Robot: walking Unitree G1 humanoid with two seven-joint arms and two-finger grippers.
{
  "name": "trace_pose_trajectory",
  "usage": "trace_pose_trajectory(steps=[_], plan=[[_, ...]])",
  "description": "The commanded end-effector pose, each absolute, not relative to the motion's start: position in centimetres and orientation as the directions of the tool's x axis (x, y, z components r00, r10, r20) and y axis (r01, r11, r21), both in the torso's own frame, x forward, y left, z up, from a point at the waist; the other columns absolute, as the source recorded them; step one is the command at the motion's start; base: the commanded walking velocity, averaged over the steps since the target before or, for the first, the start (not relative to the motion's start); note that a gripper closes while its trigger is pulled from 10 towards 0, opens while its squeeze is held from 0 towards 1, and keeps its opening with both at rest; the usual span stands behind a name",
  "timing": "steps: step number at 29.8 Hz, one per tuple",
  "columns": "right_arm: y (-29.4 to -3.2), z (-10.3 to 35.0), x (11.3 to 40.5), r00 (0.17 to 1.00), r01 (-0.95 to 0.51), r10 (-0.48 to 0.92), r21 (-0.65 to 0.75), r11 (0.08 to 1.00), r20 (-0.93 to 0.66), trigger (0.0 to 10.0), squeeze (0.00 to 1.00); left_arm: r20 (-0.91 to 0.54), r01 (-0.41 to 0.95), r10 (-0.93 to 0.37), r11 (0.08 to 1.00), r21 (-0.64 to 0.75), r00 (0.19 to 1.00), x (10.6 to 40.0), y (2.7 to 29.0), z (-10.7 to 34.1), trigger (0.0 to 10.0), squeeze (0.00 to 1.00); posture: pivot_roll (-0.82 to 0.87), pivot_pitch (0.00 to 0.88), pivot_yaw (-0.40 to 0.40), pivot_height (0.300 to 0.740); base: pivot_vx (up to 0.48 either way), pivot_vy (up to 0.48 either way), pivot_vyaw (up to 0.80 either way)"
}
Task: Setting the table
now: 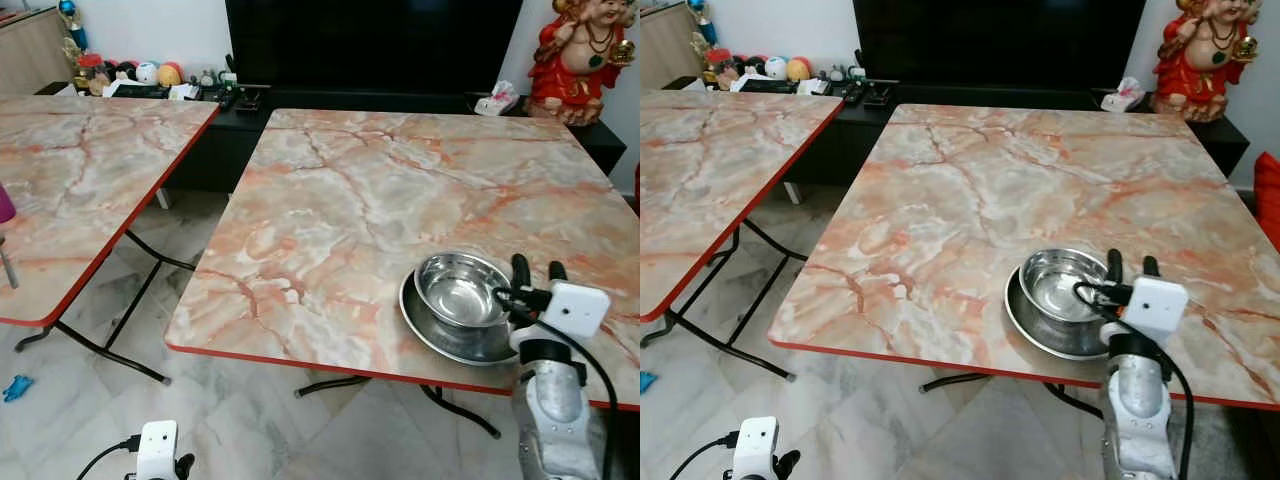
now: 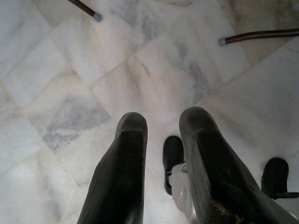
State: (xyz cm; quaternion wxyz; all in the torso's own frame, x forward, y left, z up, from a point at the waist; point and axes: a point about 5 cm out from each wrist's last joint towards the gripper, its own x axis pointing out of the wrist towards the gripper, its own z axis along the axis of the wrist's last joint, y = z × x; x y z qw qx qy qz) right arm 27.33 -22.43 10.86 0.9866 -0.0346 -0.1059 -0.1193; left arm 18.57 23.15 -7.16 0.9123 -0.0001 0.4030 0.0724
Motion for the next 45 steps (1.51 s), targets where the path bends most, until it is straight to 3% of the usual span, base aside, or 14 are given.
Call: trace_pose_trajectory(steps=[1, 14, 29, 45], plan=[[-21.7, 10.5, 27.2, 0.957, 0.208, -0.195, -0.039, 0.977, 0.214, 10.0, 0.00, -0.727, -0.127, 0.143, 0.989, 0.077, 0.672, 18.5, 23.6, -7.0, 10.0, 0.00, 0.01, 0.000, 0.023, 0.740, 0.000, 0.000, 0.00], [-19.6, 10.3, 27.8, 0.970, 0.111, -0.110, 0.008, 0.994, 0.215, 10.0, 0.00, -0.721, -0.113, 0.136, 0.990, 0.080, 0.679, 18.8, 23.3, -6.9, 10.0, 0.00, 0.02, 0.000, 0.022, 0.740, 0.000, 0.000, 0.00], [-19.8, 10.3, 27.9, 0.962, 0.155, -0.162, 0.047, 0.987, 0.222, 10.0, 0.00, -0.717, -0.111, 0.138, 0.990, 0.085, 0.683, 18.9, 23.3, -6.9, 10.0, 0.00, 0.03, 0.000, 0.016, 0.740, 0.000, 0.122, 0.00], [-19.1, 11.3, 28.5, 0.954, 0.148, -0.151, 0.032, 0.989, 0.259, 10.0, 0.00, -0.703, -0.110, 0.138, 0.990, 0.085, 0.698, 19.7, 23.2, -6.4, 10.0, 0.00, 0.03, 0.000, 0.036, 0.740, 0.000, 0.311, 0.00]])
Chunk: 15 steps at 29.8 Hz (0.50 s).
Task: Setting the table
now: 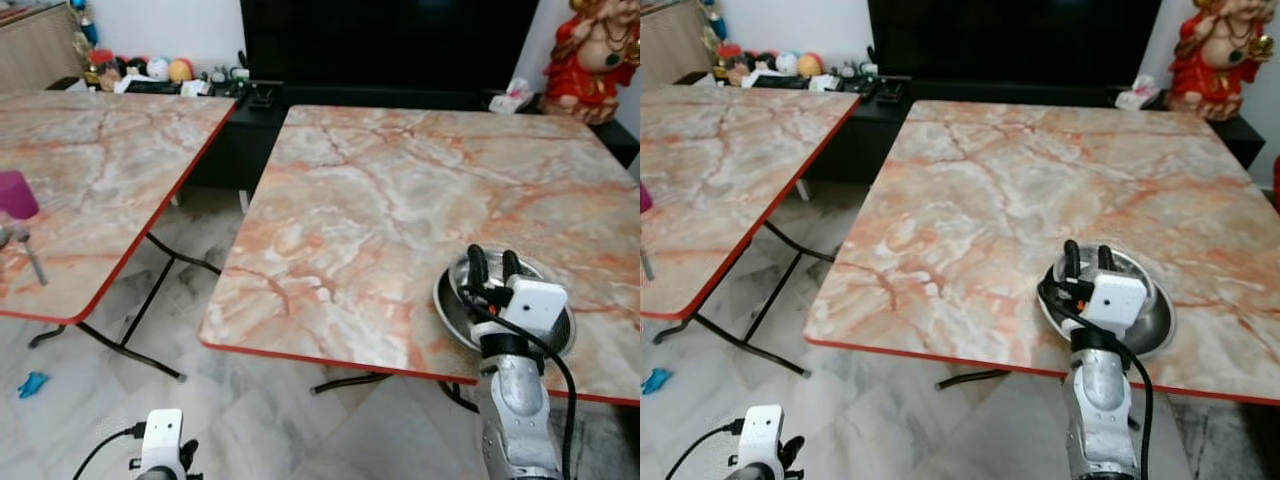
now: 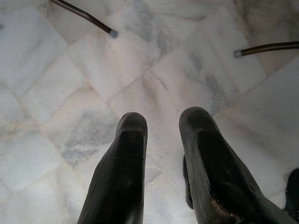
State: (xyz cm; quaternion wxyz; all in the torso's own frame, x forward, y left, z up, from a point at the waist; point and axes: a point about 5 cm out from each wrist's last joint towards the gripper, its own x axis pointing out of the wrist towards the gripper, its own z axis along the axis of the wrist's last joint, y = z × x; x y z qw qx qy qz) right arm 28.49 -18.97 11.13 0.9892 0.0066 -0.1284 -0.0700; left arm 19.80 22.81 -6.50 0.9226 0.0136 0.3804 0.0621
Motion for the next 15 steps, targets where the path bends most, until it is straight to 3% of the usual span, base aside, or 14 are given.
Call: trace_pose_trajectory(steps=[1, 7, 13, 15], plan=[[-19.19, 11.30, 28.54, 0.954, 0.149, -0.152, 0.033, 0.988, 0.259, 10.0, 0.00, -0.703, -0.111, 0.139, 0.990, 0.086, 0.698, 19.73, 23.22, -6.45, 10.0, 0.00, 0.03, 0.000, 0.036, 0.740, 0.000, 0.326, 0.00], [-18.83, 11.59, 28.90, 0.953, 0.143, -0.148, 0.039, 0.989, 0.265, 10.0, 0.00, -0.703, -0.115, 0.143, 0.990, 0.086, 0.697, 19.70, 23.20, -6.47, 10.0, 0.00, 0.03, 0.000, 0.036, 0.740, 0.000, 0.325, 0.00], [-18.38, 11.76, 29.36, 0.955, 0.130, -0.134, 0.035, 0.991, 0.264, 10.0, 0.00, -0.701, -0.129, 0.146, 0.989, 0.077, 0.698, 19.68, 23.02, -6.53, 10.0, 0.00, 0.05, 0.000, 0.028, 0.740, 0.000, 0.000, 0.00], [-18.26, 11.72, 29.44, 0.957, 0.123, -0.128, 0.035, 0.992, 0.261, 10.0, 0.00, -0.702, -0.132, 0.147, 0.988, 0.076, 0.697, 19.60, 23.01, -6.57, 10.0, 0.00, 0.06, 0.000, 0.025, 0.740, 0.000, 0.461, 0.00]])
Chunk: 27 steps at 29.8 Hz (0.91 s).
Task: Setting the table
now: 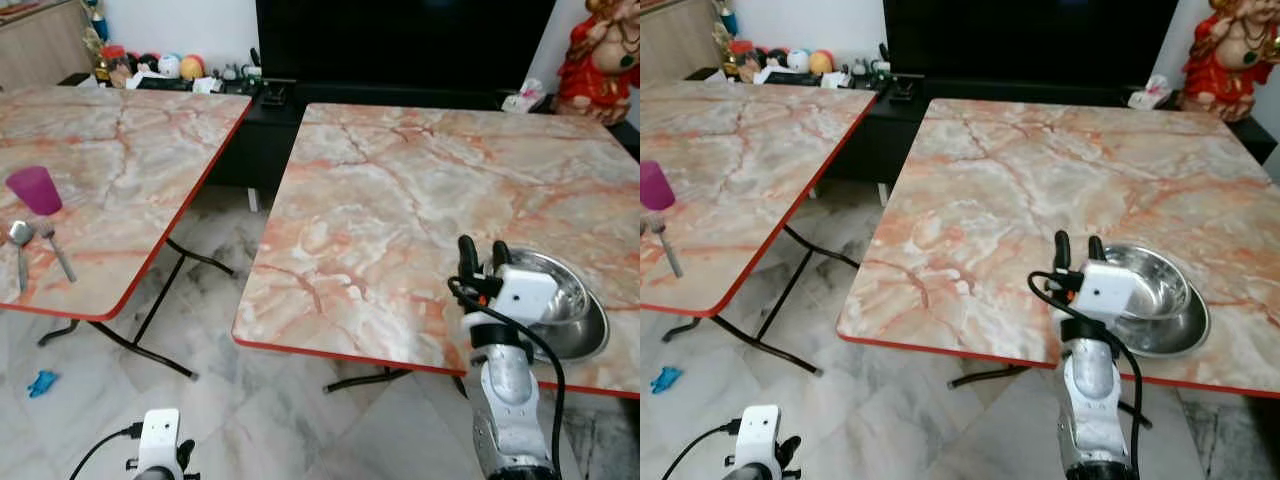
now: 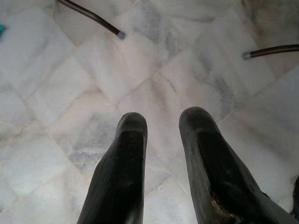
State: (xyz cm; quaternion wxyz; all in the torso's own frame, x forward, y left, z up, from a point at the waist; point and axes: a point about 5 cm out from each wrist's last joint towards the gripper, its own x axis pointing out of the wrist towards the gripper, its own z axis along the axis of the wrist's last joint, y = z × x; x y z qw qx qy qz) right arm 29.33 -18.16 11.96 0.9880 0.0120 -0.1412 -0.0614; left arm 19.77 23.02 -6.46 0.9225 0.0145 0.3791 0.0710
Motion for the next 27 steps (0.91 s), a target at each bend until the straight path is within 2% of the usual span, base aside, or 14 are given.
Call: trace_pose_trajectory(steps=[1, 27], plan=[[-18.18, 11.72, 29.49, 0.958, 0.119, -0.123, 0.032, 0.992, 0.260, 10.0, 0.00, -0.702, -0.135, 0.149, 0.988, 0.076, 0.696, 19.55, 23.03, -6.59, 10.0, 0.00, 0.06, 0.000, 0.024, 0.740, 0.000, 0.461, 0.00], [-17.75, 11.81, 30.03, 0.962, 0.095, -0.099, 0.030, 0.995, 0.253, 10.0, 0.00, -0.712, -0.143, 0.149, 0.987, 0.069, 0.687, 19.45, 22.93, -6.72, 10.0, 0.00, 0.05, 0.000, 0.022, 0.740, 0.000, 0.480, 0.00]])
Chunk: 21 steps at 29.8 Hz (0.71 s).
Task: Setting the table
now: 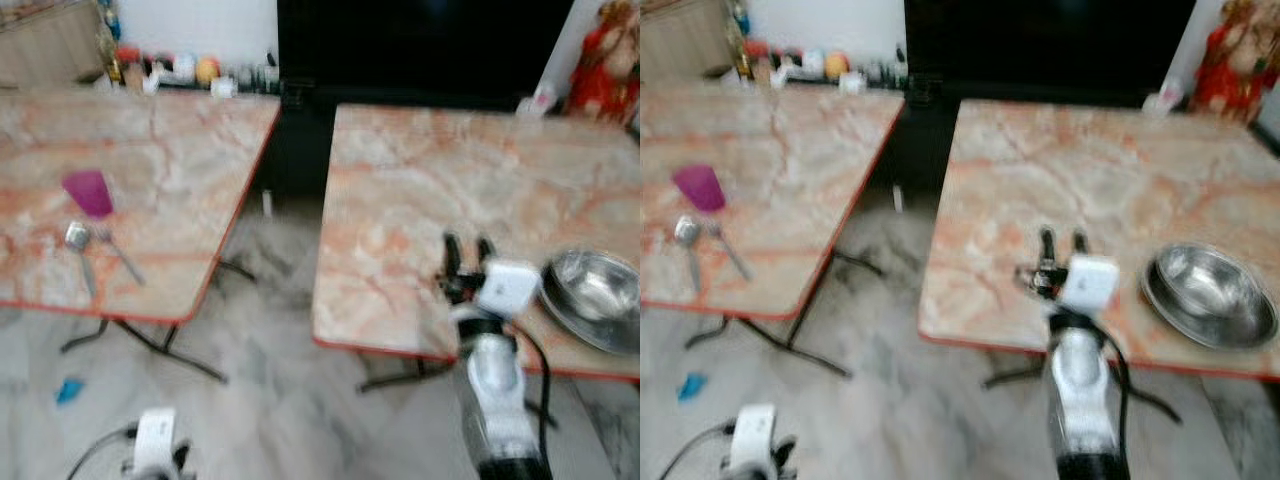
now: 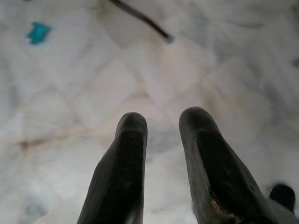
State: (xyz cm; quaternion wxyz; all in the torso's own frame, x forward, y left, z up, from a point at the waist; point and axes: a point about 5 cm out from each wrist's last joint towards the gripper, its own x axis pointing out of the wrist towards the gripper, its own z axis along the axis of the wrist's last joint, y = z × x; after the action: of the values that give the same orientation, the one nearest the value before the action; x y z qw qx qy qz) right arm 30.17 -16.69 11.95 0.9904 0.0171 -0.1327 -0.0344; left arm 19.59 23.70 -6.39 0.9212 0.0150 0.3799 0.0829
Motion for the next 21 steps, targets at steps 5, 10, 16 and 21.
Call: trace_pose_trajectory(steps=[5, 10, 16, 21], plan=[[-17.74, 11.81, 30.07, 0.963, 0.094, -0.098, 0.030, 0.995, 0.251, 10.0, 0.00, -0.714, -0.143, 0.149, 0.987, 0.069, 0.684, 19.40, 22.92, -6.75, 10.0, 0.00, 0.05, 0.000, 0.023, 0.740, 0.000, 0.480, 0.00], [-17.69, 11.81, 30.09, 0.963, 0.093, -0.098, 0.031, 0.995, 0.251, 10.0, 0.00, -0.714, -0.143, 0.148, 0.987, 0.067, 0.684, 19.39, 22.93, -6.76, 10.0, 0.00, 0.05, 0.000, 0.025, 0.740, 0.000, 0.480, 0.00], [-17.54, 11.61, 29.98, 0.965, 0.091, -0.096, 0.032, 0.995, 0.245, 10.0, 0.00, -0.715, -0.145, 0.148, 0.987, 0.066, 0.683, 19.35, 22.93, -6.79, 10.0, 0.00, 0.05, 0.000, 0.024, 0.740, 0.000, 0.480, 0.00], [-17.42, 11.28, 29.97, 0.968, 0.088, -0.093, 0.034, 0.996, 0.232, 10.0, 0.00, -0.714, -0.146, 0.149, 0.987, 0.066, 0.684, 19.36, 22.92, -6.78, 10.0, 0.00, 0.05, 0.000, 0.024, 0.740, 0.000, 0.449, 0.00]])
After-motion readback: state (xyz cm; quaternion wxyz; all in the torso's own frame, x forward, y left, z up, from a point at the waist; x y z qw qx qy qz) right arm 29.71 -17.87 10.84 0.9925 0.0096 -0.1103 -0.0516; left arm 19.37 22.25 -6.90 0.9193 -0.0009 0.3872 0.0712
